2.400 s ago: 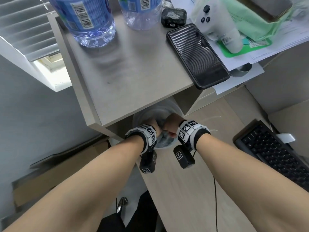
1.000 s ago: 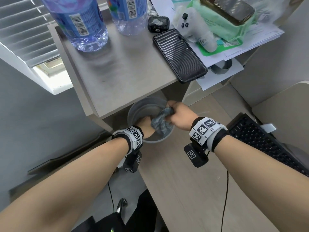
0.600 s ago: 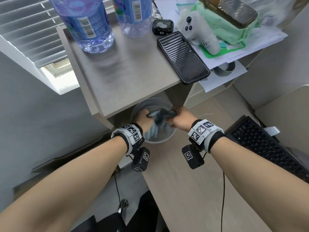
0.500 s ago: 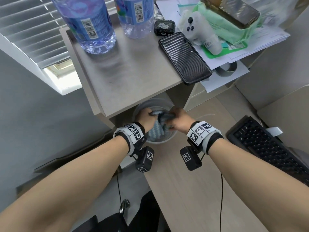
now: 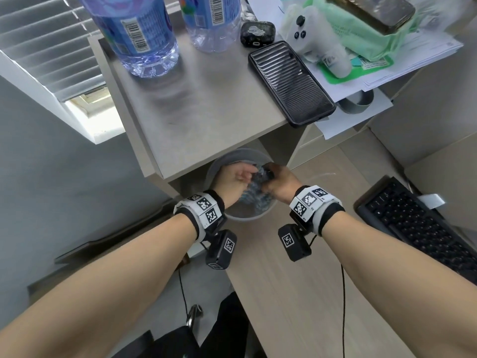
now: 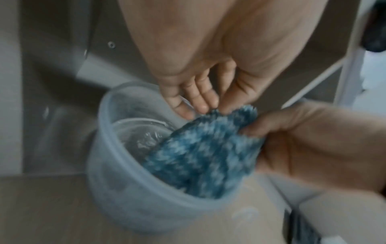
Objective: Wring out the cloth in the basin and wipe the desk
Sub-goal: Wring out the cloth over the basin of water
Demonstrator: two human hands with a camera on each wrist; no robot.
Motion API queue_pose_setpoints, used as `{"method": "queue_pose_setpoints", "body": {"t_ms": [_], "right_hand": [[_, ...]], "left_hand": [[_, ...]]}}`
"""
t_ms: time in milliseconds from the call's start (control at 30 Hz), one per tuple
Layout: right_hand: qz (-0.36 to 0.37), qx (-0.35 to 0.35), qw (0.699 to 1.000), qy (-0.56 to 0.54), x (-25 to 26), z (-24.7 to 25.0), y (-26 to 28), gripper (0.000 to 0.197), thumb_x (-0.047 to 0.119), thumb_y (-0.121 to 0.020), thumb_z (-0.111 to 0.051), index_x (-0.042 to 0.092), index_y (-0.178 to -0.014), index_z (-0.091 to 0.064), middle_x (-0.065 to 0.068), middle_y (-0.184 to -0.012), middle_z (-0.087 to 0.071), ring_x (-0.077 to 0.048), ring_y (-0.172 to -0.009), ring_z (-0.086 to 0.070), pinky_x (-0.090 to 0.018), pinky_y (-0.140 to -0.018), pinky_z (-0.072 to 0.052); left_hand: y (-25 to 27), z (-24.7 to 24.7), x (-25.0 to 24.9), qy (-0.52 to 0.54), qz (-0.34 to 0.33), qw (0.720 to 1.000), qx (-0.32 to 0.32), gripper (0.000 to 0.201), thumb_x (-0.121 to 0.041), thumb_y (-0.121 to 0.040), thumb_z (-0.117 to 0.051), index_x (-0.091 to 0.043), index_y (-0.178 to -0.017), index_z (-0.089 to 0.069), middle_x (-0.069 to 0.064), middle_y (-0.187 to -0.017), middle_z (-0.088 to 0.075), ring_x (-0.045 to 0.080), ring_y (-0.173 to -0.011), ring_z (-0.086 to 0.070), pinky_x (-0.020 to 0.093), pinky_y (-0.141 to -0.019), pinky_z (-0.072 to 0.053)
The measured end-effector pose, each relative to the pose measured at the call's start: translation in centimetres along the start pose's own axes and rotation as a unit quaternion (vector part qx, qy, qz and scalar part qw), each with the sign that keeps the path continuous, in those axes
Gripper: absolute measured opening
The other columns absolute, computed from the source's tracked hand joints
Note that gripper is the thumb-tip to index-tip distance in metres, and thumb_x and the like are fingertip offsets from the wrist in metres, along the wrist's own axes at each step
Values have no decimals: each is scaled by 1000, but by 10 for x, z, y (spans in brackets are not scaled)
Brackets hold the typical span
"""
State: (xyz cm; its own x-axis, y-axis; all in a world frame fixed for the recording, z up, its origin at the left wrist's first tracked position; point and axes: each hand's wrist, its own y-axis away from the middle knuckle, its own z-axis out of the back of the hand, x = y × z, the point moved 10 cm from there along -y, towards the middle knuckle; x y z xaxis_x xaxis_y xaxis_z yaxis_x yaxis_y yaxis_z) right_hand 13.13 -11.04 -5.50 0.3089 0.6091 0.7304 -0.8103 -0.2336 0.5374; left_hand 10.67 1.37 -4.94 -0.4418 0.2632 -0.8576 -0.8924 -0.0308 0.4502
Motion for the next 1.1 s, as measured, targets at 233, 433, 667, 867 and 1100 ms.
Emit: {"method": "queue_pose_setpoints", "body": {"t_ms": [233,433,667,867,1100], "right_hand": [[-59,30,954,-293,-12,-14,-1,38,-18,-77,-49,4,-104,-63,-23,-103,-63,-38,-99,-62,-60,-90,-52],[-121,-8,899,-420,-36,-3,-12,57,-20,-72,-38,-9,-126,-53,-28,-128,-59,-42,-117,-58,-50,-87,-56],[-101,23,928,-357,-30,-4,-17,53,-21,-79,-44,-3,-127,-57,-24,-125,-63,-40,-117,-59,-52,-96,-51],[-159,142,912,-350,-31,-14,-1,43,17,-93,-52,5,-134,-45,-23,-127,-58,-48,-111,-60,-55,-96,-50],[-207,105,902,-365,-33,-35,-11,41,37,-93,-61,7,-120,-56,-16,-114,-65,-33,-100,-65,-41,-69,-58]], "left_hand": [[-10,-38,38,-116,5,987,113,121,-21,-61,-85,-35,-150,-3,-2,-140,-44,17,-128,-45,41,-109,-40],[-30,-35,52,-35,46,996,61,104,-28,-50,-93,-20,-136,-36,-6,-125,-60,14,-115,-58,39,-103,-47],[-40,-24,57,-14,69,997,7,48,-9,-65,-85,-17,-108,-64,1,-103,-72,22,-97,-68,28,-82,-54],[-36,9,24,-251,-24,965,-70,48,-7,-78,-68,-16,-124,-57,7,-120,-66,26,-111,-62,39,-97,-51],[-17,-31,1,-601,-106,792,16,73,-20,-79,-74,-12,-140,-33,17,-136,-45,37,-124,-48,49,-90,-53]]}}
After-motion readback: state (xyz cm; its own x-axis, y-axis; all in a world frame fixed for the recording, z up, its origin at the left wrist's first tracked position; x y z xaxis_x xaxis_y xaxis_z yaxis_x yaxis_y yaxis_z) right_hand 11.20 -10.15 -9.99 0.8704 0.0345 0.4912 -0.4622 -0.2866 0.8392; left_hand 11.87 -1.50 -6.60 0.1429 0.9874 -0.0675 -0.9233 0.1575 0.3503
